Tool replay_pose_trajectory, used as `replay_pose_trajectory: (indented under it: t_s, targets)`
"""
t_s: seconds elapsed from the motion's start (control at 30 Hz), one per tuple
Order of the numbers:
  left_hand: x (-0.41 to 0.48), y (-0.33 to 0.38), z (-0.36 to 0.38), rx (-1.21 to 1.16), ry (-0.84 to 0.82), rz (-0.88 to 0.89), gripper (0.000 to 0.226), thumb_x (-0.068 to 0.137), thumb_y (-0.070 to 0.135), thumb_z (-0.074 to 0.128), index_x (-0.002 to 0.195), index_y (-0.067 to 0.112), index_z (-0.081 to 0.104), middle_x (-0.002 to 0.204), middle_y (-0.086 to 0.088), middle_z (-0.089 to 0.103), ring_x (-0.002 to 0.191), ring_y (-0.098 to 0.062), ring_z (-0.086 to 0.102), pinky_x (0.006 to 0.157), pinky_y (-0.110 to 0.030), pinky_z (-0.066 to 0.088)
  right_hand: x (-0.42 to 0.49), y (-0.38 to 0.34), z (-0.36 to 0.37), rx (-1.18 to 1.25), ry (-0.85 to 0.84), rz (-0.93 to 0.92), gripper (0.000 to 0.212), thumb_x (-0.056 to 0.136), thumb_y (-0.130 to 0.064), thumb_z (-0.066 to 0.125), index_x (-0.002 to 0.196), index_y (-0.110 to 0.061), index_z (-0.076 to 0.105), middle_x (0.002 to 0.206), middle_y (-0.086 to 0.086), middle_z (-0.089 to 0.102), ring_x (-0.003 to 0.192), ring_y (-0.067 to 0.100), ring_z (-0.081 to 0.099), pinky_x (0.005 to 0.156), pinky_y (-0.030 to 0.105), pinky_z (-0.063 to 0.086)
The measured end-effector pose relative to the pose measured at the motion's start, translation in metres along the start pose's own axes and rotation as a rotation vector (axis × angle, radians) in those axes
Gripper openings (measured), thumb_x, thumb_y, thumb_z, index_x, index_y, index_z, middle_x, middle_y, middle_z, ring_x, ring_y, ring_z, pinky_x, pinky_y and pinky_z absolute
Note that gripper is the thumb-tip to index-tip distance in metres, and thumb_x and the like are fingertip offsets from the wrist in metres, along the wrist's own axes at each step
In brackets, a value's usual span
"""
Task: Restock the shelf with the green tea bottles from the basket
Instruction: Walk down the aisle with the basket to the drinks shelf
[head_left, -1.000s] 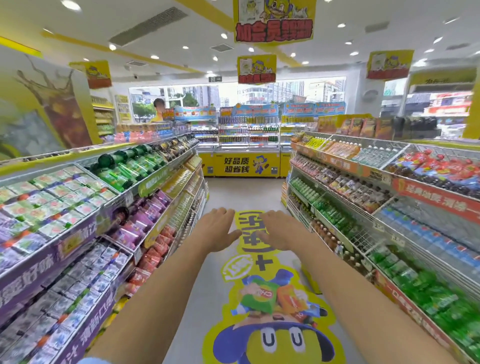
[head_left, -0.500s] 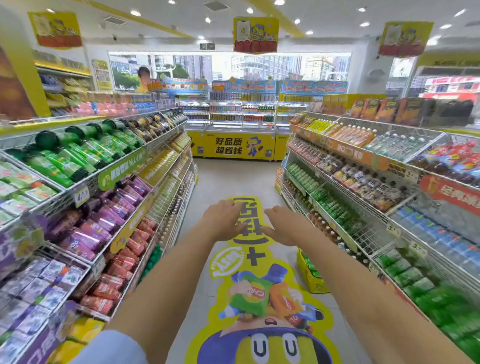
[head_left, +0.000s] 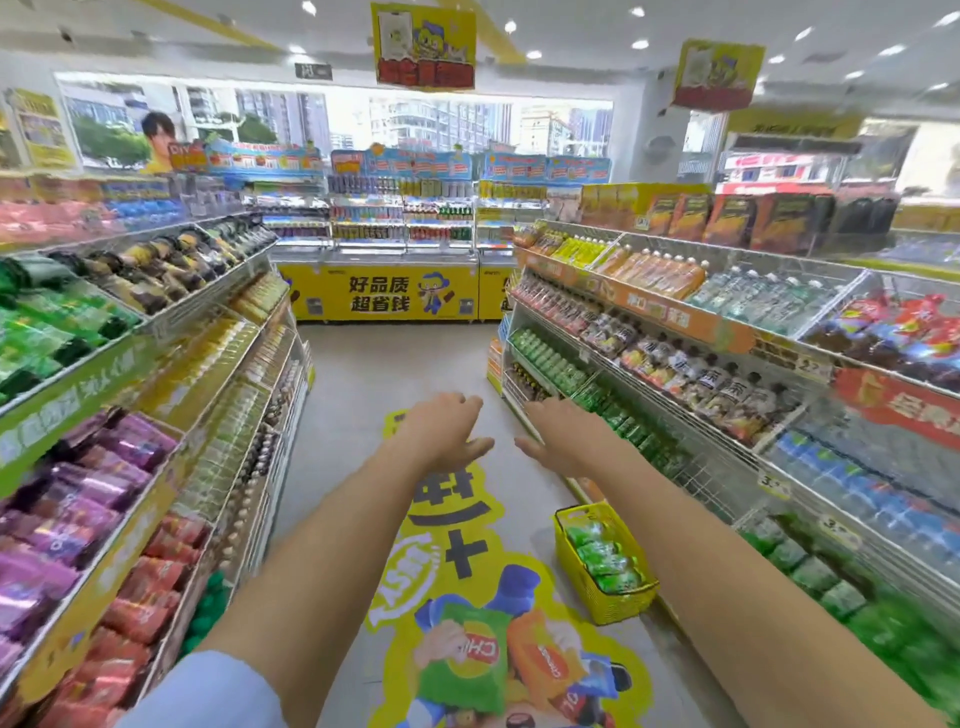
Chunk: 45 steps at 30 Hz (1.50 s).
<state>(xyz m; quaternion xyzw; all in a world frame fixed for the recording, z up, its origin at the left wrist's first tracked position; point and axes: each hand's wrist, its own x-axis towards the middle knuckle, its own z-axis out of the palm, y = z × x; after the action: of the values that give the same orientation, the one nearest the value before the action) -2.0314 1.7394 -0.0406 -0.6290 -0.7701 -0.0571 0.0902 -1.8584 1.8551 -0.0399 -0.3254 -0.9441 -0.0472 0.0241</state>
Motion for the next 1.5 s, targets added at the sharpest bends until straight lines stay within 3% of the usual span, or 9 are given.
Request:
replay_pose_trajectory:
  t_s: [0.33, 0.5, 0.7, 0.9, 1.03, 1.33, 1.43, 1.5]
  targets:
    - [0.185, -0.065, 0.091, 0.006, -0.088, 0.026, 0.060, 0.097, 0.055, 0.051, 0.136, 0.010, 0.048, 0.129, -0.014, 0.056, 0.121, -0.035, 0.052, 0.095, -0.048, 0.048, 0.191, 0.080, 0.071, 0.025, -0.032, 0.011, 0.055, 0.104, -0.052, 0.042, 0.139, -0.009, 0.044, 0.139, 0.014, 0.050, 0.125, 0.035, 0.049, 0.096, 0.049, 0.048]
    - [0.309, -0.087, 0.101, 0.035, -0.113, 0.008, 0.059, 0.097, 0.055, 0.049, 0.137, 0.011, 0.048, 0.128, -0.014, 0.056, 0.120, -0.035, 0.053, 0.094, -0.048, 0.048, 0.297, 0.157, 0.073, 0.063, -0.029, 0.055, 0.049, 0.102, -0.051, 0.046, 0.128, -0.009, 0.050, 0.128, 0.014, 0.054, 0.119, 0.034, 0.052, 0.089, 0.048, 0.051]
    - [0.445, -0.081, 0.112, 0.081, -0.081, 0.072, 0.060, 0.098, 0.057, 0.047, 0.137, 0.011, 0.047, 0.126, -0.013, 0.057, 0.117, -0.034, 0.054, 0.091, -0.048, 0.050, 0.399, 0.239, 0.068, 0.063, 0.010, 0.093, 0.058, 0.101, -0.054, 0.044, 0.144, -0.015, 0.044, 0.141, 0.010, 0.051, 0.130, 0.032, 0.049, 0.097, 0.051, 0.050]
    - [0.550, -0.056, 0.147, 0.098, -0.127, 0.212, 0.056, 0.100, 0.053, 0.046, 0.134, 0.009, 0.047, 0.126, -0.014, 0.056, 0.116, -0.035, 0.054, 0.090, -0.048, 0.050, 0.447, 0.302, 0.098, 0.075, -0.036, 0.160, 0.051, 0.102, -0.052, 0.048, 0.137, -0.015, 0.050, 0.132, 0.008, 0.054, 0.121, 0.030, 0.053, 0.090, 0.045, 0.052]
    - [0.627, -0.023, 0.179, 0.025, -0.152, 0.345, 0.057, 0.099, 0.056, 0.047, 0.131, 0.009, 0.050, 0.122, -0.014, 0.058, 0.112, -0.034, 0.057, 0.089, -0.048, 0.051, 0.464, 0.357, 0.127, 0.066, -0.086, 0.311, 0.047, 0.101, -0.052, 0.048, 0.127, -0.013, 0.054, 0.124, 0.012, 0.057, 0.113, 0.032, 0.055, 0.086, 0.047, 0.054]
    - [0.793, 0.086, 0.248, -0.032, -0.225, 0.800, 0.059, 0.100, 0.052, 0.049, 0.145, 0.013, 0.043, 0.140, -0.011, 0.054, 0.123, -0.029, 0.055, 0.098, -0.045, 0.051, 0.458, 0.483, 0.174, 0.080, -0.155, 0.780, 0.053, 0.101, -0.049, 0.050, 0.139, -0.012, 0.046, 0.129, 0.013, 0.057, 0.111, 0.033, 0.058, 0.087, 0.050, 0.056]
    - [0.833, 0.119, 0.258, -0.011, -0.202, 0.992, 0.047, 0.099, 0.055, 0.047, 0.125, 0.016, 0.051, 0.123, -0.009, 0.061, 0.105, -0.026, 0.059, 0.089, -0.045, 0.054, 0.443, 0.501, 0.174, 0.095, -0.141, 0.980, 0.053, 0.101, -0.046, 0.051, 0.141, -0.011, 0.046, 0.134, 0.012, 0.054, 0.123, 0.034, 0.054, 0.093, 0.048, 0.053]
    - [0.849, 0.140, 0.262, -0.011, -0.194, 1.095, 0.052, 0.099, 0.056, 0.045, 0.131, 0.015, 0.050, 0.123, -0.008, 0.061, 0.106, -0.026, 0.060, 0.088, -0.044, 0.055, 0.432, 0.505, 0.176, 0.105, -0.130, 1.116, 0.051, 0.101, -0.046, 0.051, 0.137, -0.010, 0.048, 0.132, 0.012, 0.055, 0.123, 0.033, 0.053, 0.092, 0.048, 0.051]
